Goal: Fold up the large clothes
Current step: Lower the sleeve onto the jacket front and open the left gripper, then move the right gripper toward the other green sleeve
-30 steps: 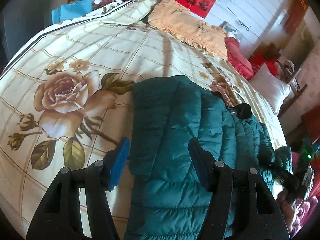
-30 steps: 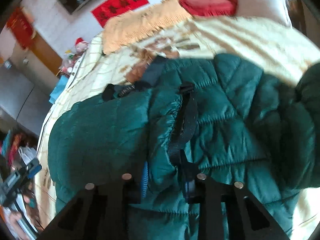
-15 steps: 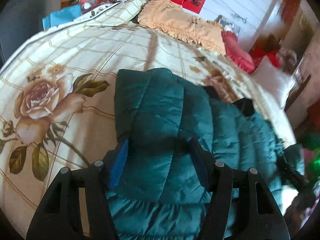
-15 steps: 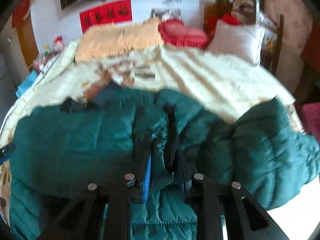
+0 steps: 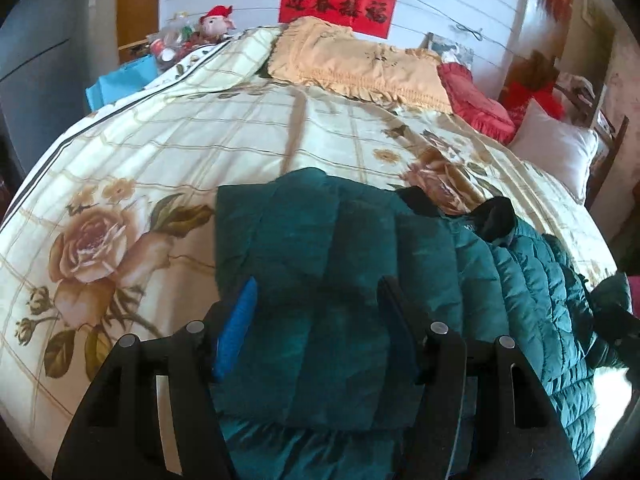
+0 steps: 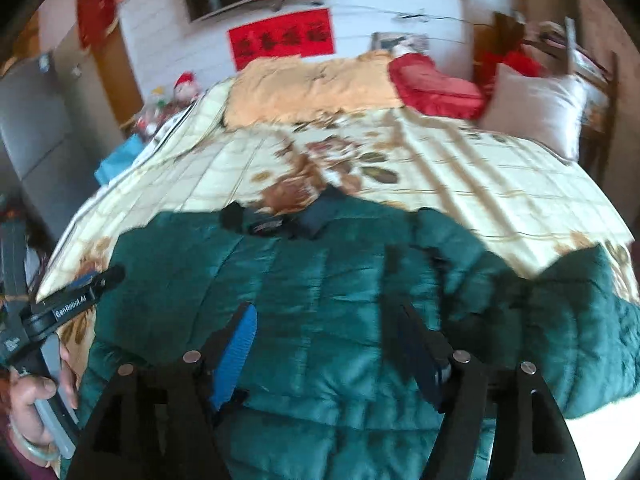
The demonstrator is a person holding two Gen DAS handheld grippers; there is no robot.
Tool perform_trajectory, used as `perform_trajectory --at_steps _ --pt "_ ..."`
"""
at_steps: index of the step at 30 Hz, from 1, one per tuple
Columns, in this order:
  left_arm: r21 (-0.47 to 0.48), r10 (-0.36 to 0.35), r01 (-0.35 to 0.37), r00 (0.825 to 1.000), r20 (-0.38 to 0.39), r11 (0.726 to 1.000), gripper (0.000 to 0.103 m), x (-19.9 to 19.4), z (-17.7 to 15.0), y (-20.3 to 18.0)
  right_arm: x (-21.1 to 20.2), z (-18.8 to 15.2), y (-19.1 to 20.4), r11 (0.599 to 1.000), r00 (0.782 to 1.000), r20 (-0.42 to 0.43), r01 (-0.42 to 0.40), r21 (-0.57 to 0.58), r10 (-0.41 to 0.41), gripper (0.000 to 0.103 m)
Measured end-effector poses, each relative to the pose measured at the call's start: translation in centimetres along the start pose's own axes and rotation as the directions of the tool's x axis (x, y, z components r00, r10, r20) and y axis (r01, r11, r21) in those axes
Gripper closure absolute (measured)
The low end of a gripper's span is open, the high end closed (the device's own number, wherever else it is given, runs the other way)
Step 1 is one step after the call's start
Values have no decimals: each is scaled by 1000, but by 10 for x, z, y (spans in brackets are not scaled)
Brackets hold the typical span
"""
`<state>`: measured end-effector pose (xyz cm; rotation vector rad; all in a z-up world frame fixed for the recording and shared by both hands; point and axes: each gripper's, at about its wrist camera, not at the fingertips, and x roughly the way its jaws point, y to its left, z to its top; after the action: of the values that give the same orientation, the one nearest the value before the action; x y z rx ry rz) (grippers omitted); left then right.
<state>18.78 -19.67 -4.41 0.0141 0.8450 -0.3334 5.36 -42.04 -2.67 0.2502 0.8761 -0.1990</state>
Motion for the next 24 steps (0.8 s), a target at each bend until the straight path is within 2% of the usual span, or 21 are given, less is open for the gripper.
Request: perform_trajectory --at_steps 5,9,13,17,20,24 --pt "48 30 -28 999 -39 998 41 23 -9 -15 49 -10 23 997 997 -65 48 -55 -52 34" --pt "112 66 -62 998 -24 992 37 37 -16 -24 81 -19 17 996 992 -99 78 -42 -82 33" --pt "107 51 -47 998 -29 993 35 45 -17 -20 95 -23 8 996 991 -101 86 -14 -87 31" --pt "100 35 -31 999 -38 994 33 47 -17 -17 82 -19 6 997 990 -124 69 -15 -71 31" --pt "117 20 -15 999 -39 993 32 46 -19 -19 55 -19 -2 999 995 -95 35 15 -33 31" --pt "114 7 -4 999 -32 994 30 45 -21 -18 38 -30 -8 997 994 -86 71 18 -69 27"
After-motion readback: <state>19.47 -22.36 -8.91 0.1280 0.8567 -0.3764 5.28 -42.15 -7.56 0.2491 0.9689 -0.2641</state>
